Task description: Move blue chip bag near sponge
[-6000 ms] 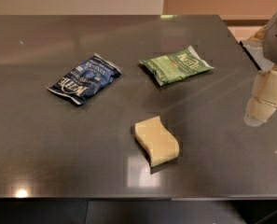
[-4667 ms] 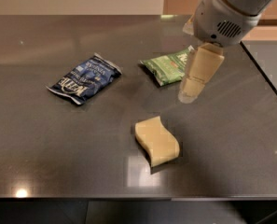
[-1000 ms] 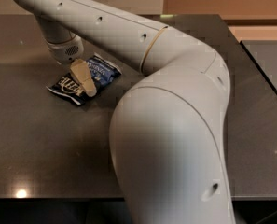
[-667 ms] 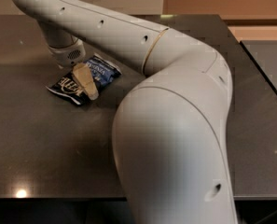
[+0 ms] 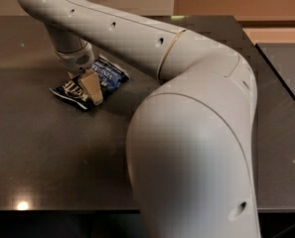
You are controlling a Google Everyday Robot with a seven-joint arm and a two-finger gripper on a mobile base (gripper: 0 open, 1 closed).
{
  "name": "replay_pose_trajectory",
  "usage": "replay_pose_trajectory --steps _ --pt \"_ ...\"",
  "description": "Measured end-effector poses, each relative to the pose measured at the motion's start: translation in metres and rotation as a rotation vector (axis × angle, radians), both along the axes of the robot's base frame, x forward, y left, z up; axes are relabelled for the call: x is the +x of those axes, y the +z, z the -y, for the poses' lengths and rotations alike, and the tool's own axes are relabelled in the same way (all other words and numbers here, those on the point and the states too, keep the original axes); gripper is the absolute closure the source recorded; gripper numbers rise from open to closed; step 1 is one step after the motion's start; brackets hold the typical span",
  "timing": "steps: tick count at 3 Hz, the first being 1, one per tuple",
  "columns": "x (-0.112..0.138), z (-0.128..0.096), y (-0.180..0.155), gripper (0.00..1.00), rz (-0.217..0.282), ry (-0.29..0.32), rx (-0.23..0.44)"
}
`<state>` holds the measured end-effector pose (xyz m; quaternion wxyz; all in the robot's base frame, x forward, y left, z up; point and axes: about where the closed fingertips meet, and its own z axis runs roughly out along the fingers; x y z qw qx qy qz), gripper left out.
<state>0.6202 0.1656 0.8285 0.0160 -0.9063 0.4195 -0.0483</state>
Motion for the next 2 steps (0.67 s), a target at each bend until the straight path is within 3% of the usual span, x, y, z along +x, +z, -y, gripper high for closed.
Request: replay_pose_trajectory --steps 2 --pt "0.008 0.015 0.034 0.87 0.006 -0.04 0.057"
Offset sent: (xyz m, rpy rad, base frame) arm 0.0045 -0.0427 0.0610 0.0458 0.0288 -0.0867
